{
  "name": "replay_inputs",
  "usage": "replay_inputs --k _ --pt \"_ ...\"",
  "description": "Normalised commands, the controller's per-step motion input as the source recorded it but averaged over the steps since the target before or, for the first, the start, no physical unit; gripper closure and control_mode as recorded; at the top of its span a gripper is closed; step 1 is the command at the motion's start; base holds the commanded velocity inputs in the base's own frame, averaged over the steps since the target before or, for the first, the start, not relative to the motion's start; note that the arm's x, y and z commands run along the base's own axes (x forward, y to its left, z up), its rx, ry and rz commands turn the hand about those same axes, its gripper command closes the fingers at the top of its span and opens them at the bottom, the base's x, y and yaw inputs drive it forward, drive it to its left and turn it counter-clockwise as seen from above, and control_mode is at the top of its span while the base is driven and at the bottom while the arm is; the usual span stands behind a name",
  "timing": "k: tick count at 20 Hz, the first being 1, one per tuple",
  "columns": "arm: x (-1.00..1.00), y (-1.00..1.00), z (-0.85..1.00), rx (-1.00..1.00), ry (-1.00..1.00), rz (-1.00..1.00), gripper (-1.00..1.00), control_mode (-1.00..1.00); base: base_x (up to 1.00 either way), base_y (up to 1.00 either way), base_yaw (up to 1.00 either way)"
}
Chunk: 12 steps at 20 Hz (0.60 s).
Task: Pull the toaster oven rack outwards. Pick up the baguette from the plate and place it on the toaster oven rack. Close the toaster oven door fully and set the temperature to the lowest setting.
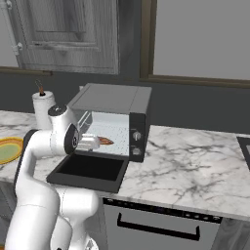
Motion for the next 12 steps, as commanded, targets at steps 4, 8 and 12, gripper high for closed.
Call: replay_inputs --k 4,8,12 --pt "0.23 -0.05 -0.15 0.0 0.03 0.0 -1.0 -1.0 0.0 0.0 0.0" --pt "0.34 -0.05 -0.11 0.01 0.05 0.0 -1.0 -1.0 0.0 0.0 0.0" --pt "0.29 -0.06 -0.06 0.0 0.06 0.0 -1.0 -1.0 0.0 0.0 0.0"
